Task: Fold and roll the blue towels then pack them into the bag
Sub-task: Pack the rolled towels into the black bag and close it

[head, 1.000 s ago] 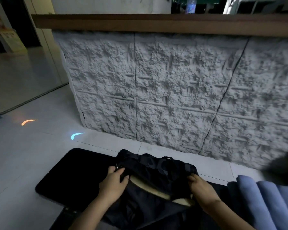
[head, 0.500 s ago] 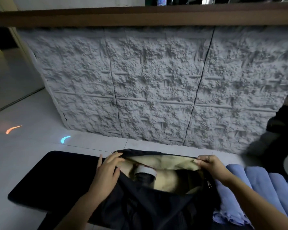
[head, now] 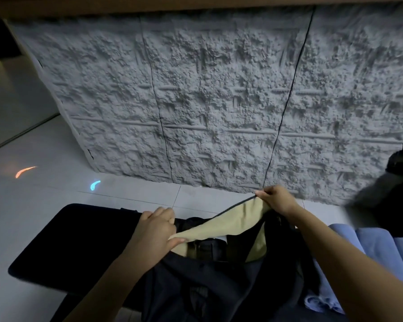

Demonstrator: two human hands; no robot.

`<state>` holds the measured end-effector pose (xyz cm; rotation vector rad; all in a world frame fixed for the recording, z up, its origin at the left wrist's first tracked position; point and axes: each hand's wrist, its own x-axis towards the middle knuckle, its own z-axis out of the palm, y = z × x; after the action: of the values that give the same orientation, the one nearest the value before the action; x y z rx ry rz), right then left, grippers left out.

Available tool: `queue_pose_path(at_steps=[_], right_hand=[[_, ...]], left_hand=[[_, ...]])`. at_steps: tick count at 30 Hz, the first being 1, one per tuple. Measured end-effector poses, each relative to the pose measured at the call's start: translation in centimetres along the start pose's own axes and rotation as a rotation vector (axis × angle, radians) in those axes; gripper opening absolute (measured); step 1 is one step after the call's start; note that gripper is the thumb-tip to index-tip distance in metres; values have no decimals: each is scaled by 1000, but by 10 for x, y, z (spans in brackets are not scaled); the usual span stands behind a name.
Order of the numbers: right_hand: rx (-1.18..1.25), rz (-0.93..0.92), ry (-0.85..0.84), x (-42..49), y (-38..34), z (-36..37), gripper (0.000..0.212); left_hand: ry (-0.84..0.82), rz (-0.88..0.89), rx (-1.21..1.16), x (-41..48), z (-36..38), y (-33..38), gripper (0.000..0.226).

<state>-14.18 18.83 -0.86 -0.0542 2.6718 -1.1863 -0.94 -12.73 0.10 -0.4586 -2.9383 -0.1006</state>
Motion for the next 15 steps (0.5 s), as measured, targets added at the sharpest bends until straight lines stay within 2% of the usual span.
queue_pose_path(at_steps=[2, 3, 5, 6, 7, 9, 10, 12, 13, 15], right_hand=[[-279, -160, 159, -3, -10, 7, 26], [-306, -272, 231, -14, -16, 11, 23], [-219, -527, 238, -48, -25, 17, 33], [-194, -608, 148, -70, -30, 20, 41], [-230, -629, 10, -91, -31, 24, 48], [-485, -578, -280, -122, -23, 34, 65], [-627, -570, -347, -131, -12, 41, 73], [-855, -563, -351, -143, 12, 51, 71], [-908, -582, -294, -145, 22, 53, 65], [-811, -637, -166, -150, 35, 54, 44]], left_hand=[[-27, -4, -181, 6, 0, 7, 16], [-54, -23, -272, 8, -1, 10, 9], [-43, 15, -362, 12, -2, 18, 30], [-39, 41, -343, 13, -1, 22, 36], [-26, 69, -302, 16, 2, 25, 37], [1, 74, -241, 21, 7, 30, 37], [-12, 40, -219, 23, 11, 32, 39], [-49, -57, -208, 28, 13, 36, 39], [-77, -101, -218, 31, 10, 38, 41], [-92, -171, -236, 36, 4, 40, 49]])
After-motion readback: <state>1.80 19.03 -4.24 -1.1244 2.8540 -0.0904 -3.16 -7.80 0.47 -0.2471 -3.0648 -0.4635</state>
